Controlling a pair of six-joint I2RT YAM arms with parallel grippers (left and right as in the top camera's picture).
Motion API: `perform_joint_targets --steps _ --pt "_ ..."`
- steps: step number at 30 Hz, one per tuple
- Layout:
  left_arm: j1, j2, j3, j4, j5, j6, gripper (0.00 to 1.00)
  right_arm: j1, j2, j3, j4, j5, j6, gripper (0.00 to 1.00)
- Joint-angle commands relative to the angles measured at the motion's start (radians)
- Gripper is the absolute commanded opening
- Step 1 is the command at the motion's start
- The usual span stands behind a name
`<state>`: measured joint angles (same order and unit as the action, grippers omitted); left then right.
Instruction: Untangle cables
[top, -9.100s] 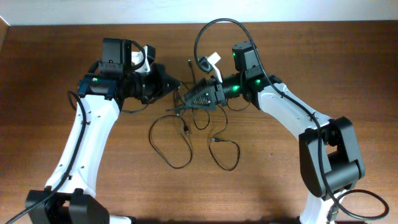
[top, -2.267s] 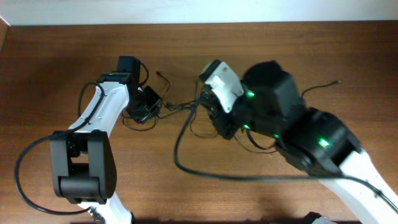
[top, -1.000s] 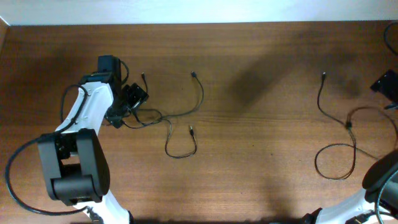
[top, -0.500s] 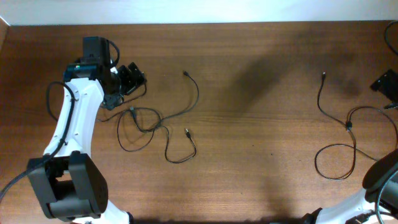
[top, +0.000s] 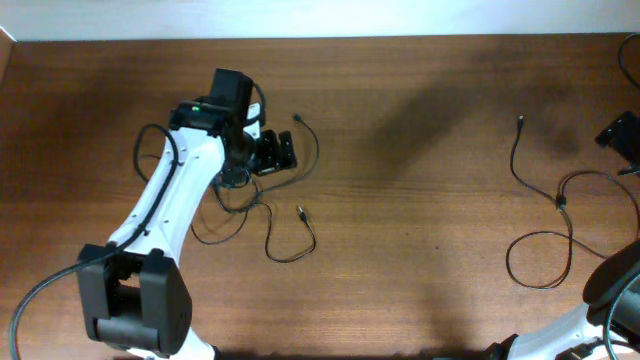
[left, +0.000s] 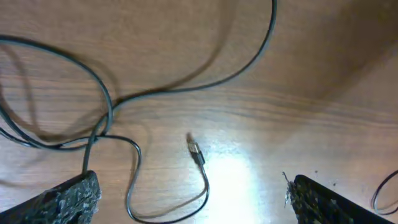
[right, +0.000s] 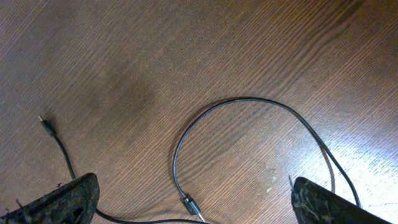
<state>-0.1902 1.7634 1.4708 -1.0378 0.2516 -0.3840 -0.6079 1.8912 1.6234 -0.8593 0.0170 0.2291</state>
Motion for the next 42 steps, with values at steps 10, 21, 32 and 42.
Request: perform_joint_targets --steps 10,21,32,42 --pt "-0.056 -0.008 -0.01 -0.011 -0.012 0.019 0.99 0.006 -0.001 0.011 0.0 -0.006 0.0 0.99" --pt "-0.056 -0.008 -0.01 -0.011 -0.012 0.019 0.99 0.006 -0.001 0.011 0.0 -0.006 0.0 0.99" --pt "-0.056 -0.008 -0.01 -0.011 -0.012 0.019 0.99 0.006 -0.001 0.011 0.0 -0.006 0.0 0.99" --pt "-0.056 -0.008 -0.01 -0.011 -0.012 0.019 0.99 0.007 0.0 0.01 -0.06 -0.46 0.0 0.99"
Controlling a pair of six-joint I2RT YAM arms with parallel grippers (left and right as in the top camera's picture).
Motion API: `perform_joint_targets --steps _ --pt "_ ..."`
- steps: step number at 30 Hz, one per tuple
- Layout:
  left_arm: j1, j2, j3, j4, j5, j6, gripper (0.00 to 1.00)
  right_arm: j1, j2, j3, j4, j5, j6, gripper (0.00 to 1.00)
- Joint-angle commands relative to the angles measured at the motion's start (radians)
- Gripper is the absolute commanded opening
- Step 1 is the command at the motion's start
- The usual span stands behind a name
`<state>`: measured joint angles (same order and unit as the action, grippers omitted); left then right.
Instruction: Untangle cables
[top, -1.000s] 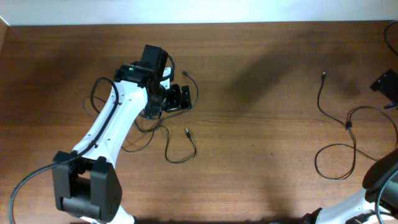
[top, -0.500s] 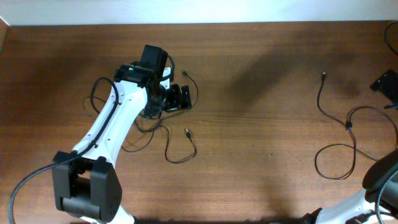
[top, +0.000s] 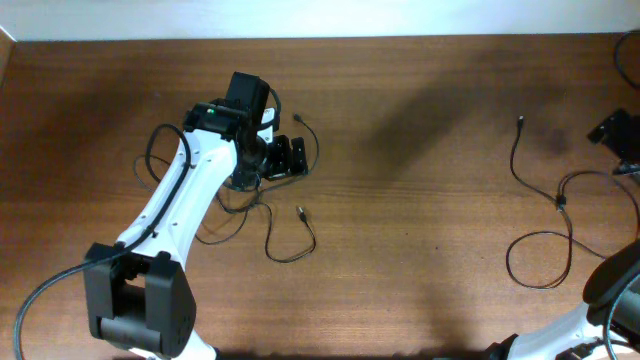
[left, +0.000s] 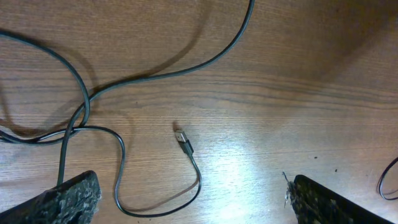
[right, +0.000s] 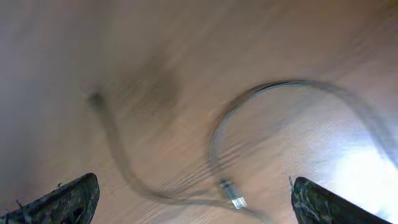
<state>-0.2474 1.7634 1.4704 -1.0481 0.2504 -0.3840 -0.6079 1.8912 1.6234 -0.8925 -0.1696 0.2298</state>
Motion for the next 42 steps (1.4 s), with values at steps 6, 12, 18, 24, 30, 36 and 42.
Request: perform_joint_targets --steps 6,12,18,24,30,36,42 --pt "0.001 -0.008 -0.009 -0.001 -0.011 0.019 0.99 0.128 0.001 -0.004 -0.225 -0.369 -0.077 0.99" --pt "0.001 -0.008 -0.009 -0.001 -0.011 0.019 0.99 0.354 0.001 -0.004 -0.325 -0.308 -0.148 0.99" --pt "0.001 -0.008 -0.009 0.005 -0.011 0.019 0.99 0.551 0.001 -0.004 -0.325 -0.159 -0.148 0.99" --pt "0.002 -0.008 -0.009 0.016 -0.024 0.019 0.91 0.642 0.001 -0.012 -0.334 -0.095 -0.148 0.99" --pt "0.11 -0.008 -0.009 0.029 -0.04 0.019 0.0 0.648 0.001 -0.058 -0.32 -0.119 -0.148 0.99" --pt "0.29 -0.008 -0.009 0.042 -0.041 0.019 0.0 0.688 0.001 -0.096 -0.304 -0.197 -0.148 0.99" --pt "0.375 -0.008 -0.009 0.044 -0.25 0.019 0.11 0.825 0.001 -0.096 -0.253 -0.213 -0.144 0.99"
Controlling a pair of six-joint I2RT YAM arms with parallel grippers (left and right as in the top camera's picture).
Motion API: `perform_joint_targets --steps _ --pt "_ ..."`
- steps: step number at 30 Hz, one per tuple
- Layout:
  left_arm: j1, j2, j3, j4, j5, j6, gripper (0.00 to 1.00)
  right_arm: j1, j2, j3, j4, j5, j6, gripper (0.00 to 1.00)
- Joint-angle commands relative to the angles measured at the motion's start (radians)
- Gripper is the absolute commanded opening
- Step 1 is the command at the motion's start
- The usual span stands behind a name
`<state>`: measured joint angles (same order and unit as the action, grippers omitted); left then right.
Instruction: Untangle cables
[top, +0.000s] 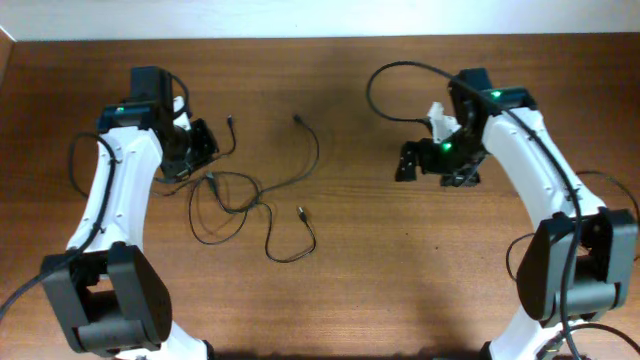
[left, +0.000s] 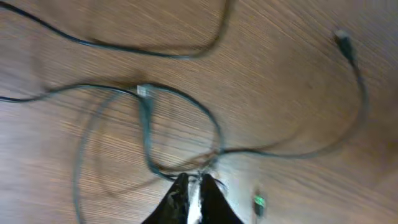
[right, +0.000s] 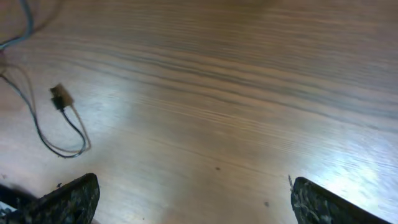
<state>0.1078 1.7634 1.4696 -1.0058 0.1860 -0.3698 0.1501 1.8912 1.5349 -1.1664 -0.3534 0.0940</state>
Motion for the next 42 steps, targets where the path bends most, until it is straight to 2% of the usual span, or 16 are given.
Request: perform_joint_targets --steps 1,2,10,13,19,23,28,30,34,42 --pt "0.02 -0.008 -0.009 0.0 -0.227 0.005 0.06 0.091 0.001 -0.007 0.031 -0.042 -0.008 0.99" --pt "0.02 -0.008 -0.01 -0.003 -0.239 0.005 0.0 0.122 0.001 -0.007 0.046 -0.056 -0.008 0.99" --pt "0.017 -0.007 -0.123 0.056 -0.235 0.004 0.0 0.359 0.001 -0.007 0.203 -0.063 -0.008 0.99" --pt "0.016 -0.007 -0.209 0.116 -0.222 -0.056 0.0 0.428 0.001 -0.007 0.243 -0.062 0.029 0.99" --pt "-0.011 -0.007 -0.434 0.343 -0.182 -0.059 0.0 0.546 0.001 -0.007 0.3 -0.054 0.045 0.99" --pt "-0.02 -0.006 -0.521 0.473 -0.182 -0.059 0.0 0.565 0.001 -0.007 0.311 -0.054 0.046 0.99" --pt "-0.021 -0.006 -0.523 0.448 -0.092 -0.059 0.0 0.565 0.005 -0.007 0.311 -0.054 0.045 0.99" --pt "-0.022 -0.006 -0.523 0.459 -0.126 -0.02 0.0 0.565 0.013 -0.007 0.31 -0.054 0.045 0.99" --pt "-0.022 -0.006 -0.523 0.539 -0.148 -0.021 0.01 0.565 0.015 -0.011 0.309 -0.04 0.045 0.99" --pt "-0.081 -0.011 -0.549 0.451 -0.123 -0.017 0.0 0.551 0.015 -0.016 0.282 0.051 0.046 0.99"
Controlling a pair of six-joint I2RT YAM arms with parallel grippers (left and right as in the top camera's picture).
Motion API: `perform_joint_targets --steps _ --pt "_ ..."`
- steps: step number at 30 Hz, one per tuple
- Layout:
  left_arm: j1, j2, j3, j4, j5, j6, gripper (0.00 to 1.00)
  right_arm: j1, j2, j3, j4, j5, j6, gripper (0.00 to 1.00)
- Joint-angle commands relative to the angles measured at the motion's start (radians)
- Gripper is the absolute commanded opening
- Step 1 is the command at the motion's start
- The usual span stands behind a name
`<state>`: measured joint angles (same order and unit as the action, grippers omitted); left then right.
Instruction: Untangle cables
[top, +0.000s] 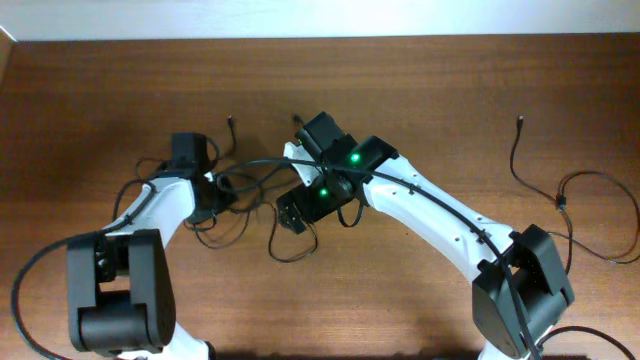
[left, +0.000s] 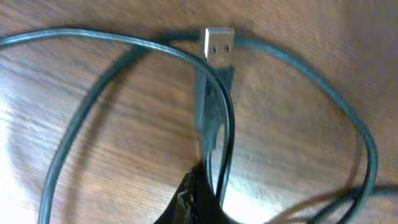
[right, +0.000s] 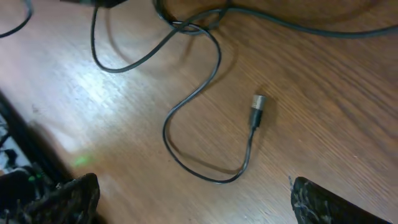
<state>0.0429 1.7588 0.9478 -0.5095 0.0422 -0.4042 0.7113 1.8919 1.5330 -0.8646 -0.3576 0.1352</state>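
Observation:
A tangle of thin black cables (top: 245, 185) lies left of the table's middle. My left gripper (top: 212, 200) sits at its left side. In the left wrist view that gripper (left: 199, 199) is shut on a black cable (left: 211, 112) that runs up to a silver USB plug (left: 219, 43). My right gripper (top: 293, 215) hovers over the tangle's right side. Its fingers (right: 62, 199) stand wide open above a loose loop (right: 186, 106) ending in a small plug (right: 257, 104), and nothing is held.
A separate black cable (top: 560, 200) lies stretched out near the right edge of the wooden table (top: 420, 90). The right arm (top: 440, 225) spans from the lower right to the middle.
My right gripper has moved from the table's middle right to over the tangle's right side, still open. My left gripper, still shut, has moved from the upper left down to the tangle.
My left gripper stood open over the tangle while the right arm was at the far right by the separate cable. Then the left gripper was shut at a cable farther left and the right gripper was mid-table. Now both grippers are at the tangle.

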Motion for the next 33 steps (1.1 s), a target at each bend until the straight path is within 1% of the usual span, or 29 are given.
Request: perform_joint_targets --steps 1,3,7,9,10,11,12,15,16,17,19,20,22,25,26,27,28,29,31,33 --pt "-0.016 -0.017 -0.01 -0.061 0.035 0.018 0.0 -0.018 0.014 -0.014 -0.032 0.056 0.004 0.99" --pt "-0.016 -0.05 0.064 -0.13 0.062 0.037 0.0 -0.037 0.014 -0.014 -0.039 0.058 0.005 0.99" --pt "-0.016 -0.105 0.283 -0.287 0.035 0.036 0.0 -0.073 0.014 -0.014 -0.042 0.056 0.004 0.99" --pt "-0.016 -0.103 0.298 -0.307 -0.004 0.036 0.1 -0.073 0.014 -0.014 -0.04 0.056 0.004 0.99" --pt "-0.016 -0.095 0.296 -0.319 -0.047 0.036 0.2 -0.073 0.014 -0.014 -0.04 0.056 0.004 0.99" --pt "-0.016 -0.084 0.296 -0.323 -0.076 0.036 0.35 -0.073 0.014 -0.014 -0.04 0.056 0.004 0.99" --pt "-0.016 -0.065 0.296 -0.316 -0.088 0.036 0.38 -0.073 0.014 -0.014 -0.04 0.056 0.004 0.99" --pt "-0.017 0.014 0.296 -0.305 -0.003 0.037 0.32 -0.073 0.014 -0.014 -0.039 0.056 0.004 0.99" --pt "-0.017 0.04 0.296 -0.308 -0.001 0.036 0.31 -0.073 0.014 -0.014 -0.039 0.056 0.004 0.99" --pt "-0.017 0.072 0.296 -0.311 0.001 0.036 0.27 -0.073 0.014 -0.014 -0.038 0.056 0.004 0.99" --pt "-0.017 0.107 0.296 -0.317 0.048 0.043 0.26 -0.073 0.014 -0.015 -0.039 0.056 0.004 0.99" --pt "-0.017 0.119 0.296 -0.311 0.035 0.043 0.27 -0.073 0.014 -0.015 -0.039 0.056 0.004 0.99" --pt "-0.017 0.135 0.296 -0.306 -0.006 0.043 0.25 -0.073 0.014 -0.015 -0.039 0.056 0.004 0.99" --pt "-0.017 0.174 0.296 -0.291 -0.009 0.043 0.24 -0.073 0.014 -0.026 -0.035 0.056 0.004 0.99" --pt "-0.017 0.188 0.296 -0.278 -0.008 0.043 0.19 -0.073 0.014 -0.031 -0.035 0.056 0.004 0.99" --pt "-0.017 0.195 0.297 -0.267 0.005 0.043 0.06 -0.073 0.014 -0.036 -0.034 0.056 0.004 0.99" --pt "-0.016 0.195 0.303 -0.269 0.023 0.046 0.0 -0.073 0.014 -0.04 -0.035 0.057 0.004 0.99" --pt "-0.014 0.191 0.317 -0.282 0.045 0.066 0.0 -0.073 0.014 -0.042 -0.034 0.057 0.004 0.99" --pt "-0.012 0.165 0.403 -0.382 0.124 0.11 0.0 -0.076 0.014 -0.042 -0.02 0.055 0.005 0.99" --pt "-0.012 0.121 0.491 -0.471 0.216 0.138 0.0 -0.092 0.014 -0.042 0.006 0.055 0.095 0.99"
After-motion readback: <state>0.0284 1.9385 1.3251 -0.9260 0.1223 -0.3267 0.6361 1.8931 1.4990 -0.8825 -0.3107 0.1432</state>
